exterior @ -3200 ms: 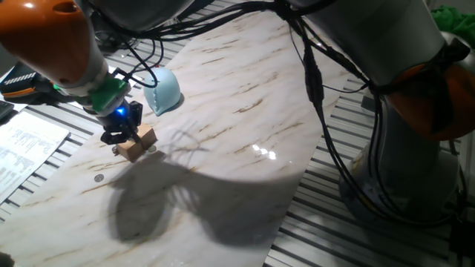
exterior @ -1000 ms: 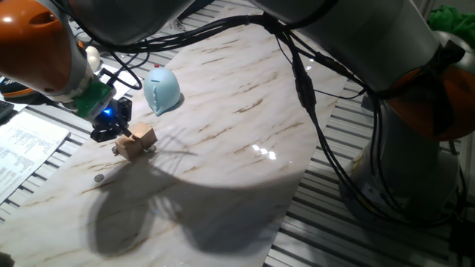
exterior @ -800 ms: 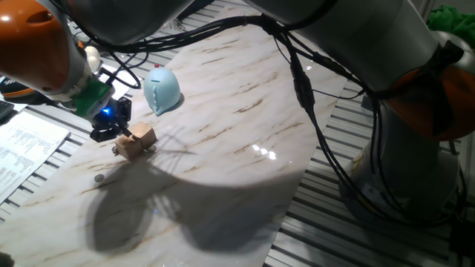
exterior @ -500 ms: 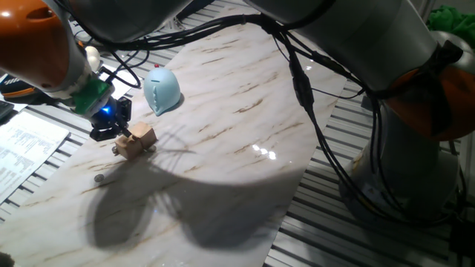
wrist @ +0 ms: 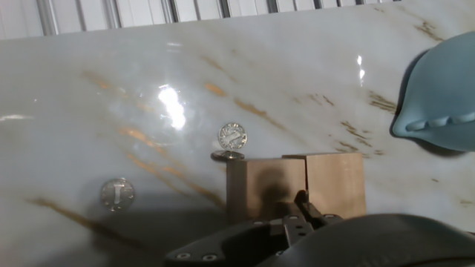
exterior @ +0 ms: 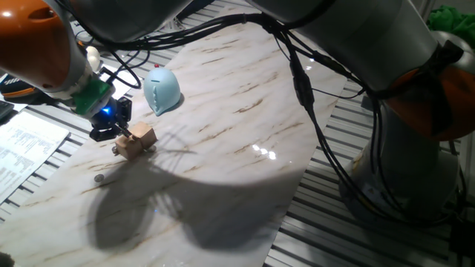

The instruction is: Drop coins into a piggy bank

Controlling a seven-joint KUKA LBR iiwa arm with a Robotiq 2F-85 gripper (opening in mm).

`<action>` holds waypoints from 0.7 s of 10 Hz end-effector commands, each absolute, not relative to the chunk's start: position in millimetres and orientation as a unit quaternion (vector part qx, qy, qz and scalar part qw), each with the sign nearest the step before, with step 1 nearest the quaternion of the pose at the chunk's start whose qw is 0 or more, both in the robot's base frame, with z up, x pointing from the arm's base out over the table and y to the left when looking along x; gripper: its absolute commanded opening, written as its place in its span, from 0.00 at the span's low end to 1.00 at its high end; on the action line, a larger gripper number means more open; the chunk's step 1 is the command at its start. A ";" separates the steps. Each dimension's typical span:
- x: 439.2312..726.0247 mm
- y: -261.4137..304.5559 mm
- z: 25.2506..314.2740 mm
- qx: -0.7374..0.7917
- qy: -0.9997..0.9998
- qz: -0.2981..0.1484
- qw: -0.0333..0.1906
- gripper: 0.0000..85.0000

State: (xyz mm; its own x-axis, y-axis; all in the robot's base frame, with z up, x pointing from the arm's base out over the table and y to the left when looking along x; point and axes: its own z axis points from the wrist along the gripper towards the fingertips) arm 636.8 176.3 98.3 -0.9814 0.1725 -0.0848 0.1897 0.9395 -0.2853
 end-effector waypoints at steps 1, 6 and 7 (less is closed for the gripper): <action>636.7 176.4 98.3 0.096 0.983 -0.150 0.036 0.20; 637.0 177.0 98.8 0.098 0.982 -0.155 0.040 0.20; 637.1 176.9 98.7 0.094 0.982 -0.159 0.041 0.20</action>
State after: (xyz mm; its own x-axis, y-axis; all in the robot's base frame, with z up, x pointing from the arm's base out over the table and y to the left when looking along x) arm 637.2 176.8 98.7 -0.9789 0.1709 -0.1118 0.1976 0.9313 -0.3060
